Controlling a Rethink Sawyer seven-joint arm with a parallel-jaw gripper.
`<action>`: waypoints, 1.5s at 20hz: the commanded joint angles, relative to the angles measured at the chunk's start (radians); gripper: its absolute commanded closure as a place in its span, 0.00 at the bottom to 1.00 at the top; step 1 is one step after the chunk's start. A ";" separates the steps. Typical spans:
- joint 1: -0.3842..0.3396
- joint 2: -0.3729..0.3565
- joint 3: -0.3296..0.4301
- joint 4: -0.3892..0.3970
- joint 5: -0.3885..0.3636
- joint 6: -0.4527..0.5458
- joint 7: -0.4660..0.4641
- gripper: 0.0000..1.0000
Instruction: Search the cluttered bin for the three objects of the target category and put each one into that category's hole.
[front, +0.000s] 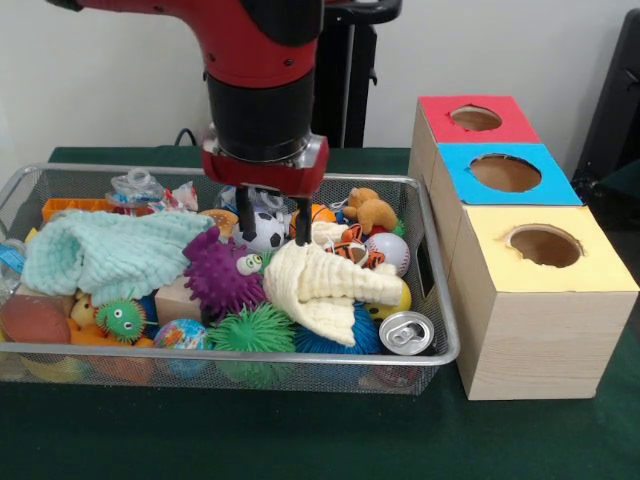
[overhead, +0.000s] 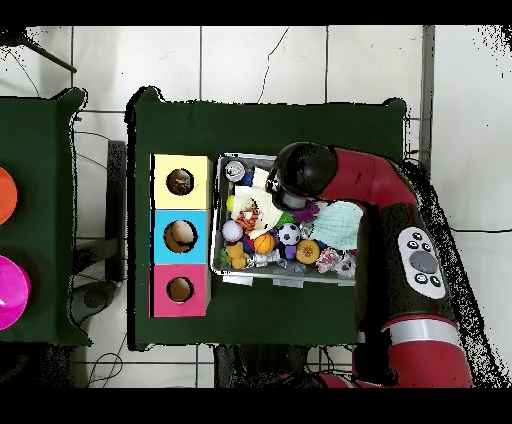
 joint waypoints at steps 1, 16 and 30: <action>-0.047 0.064 0.099 0.046 -0.103 -0.049 -0.241 0.00; -0.050 0.066 0.138 -0.001 -0.154 0.013 -0.228 0.00; 0.000 0.133 0.162 -0.134 -0.155 0.115 -0.203 0.00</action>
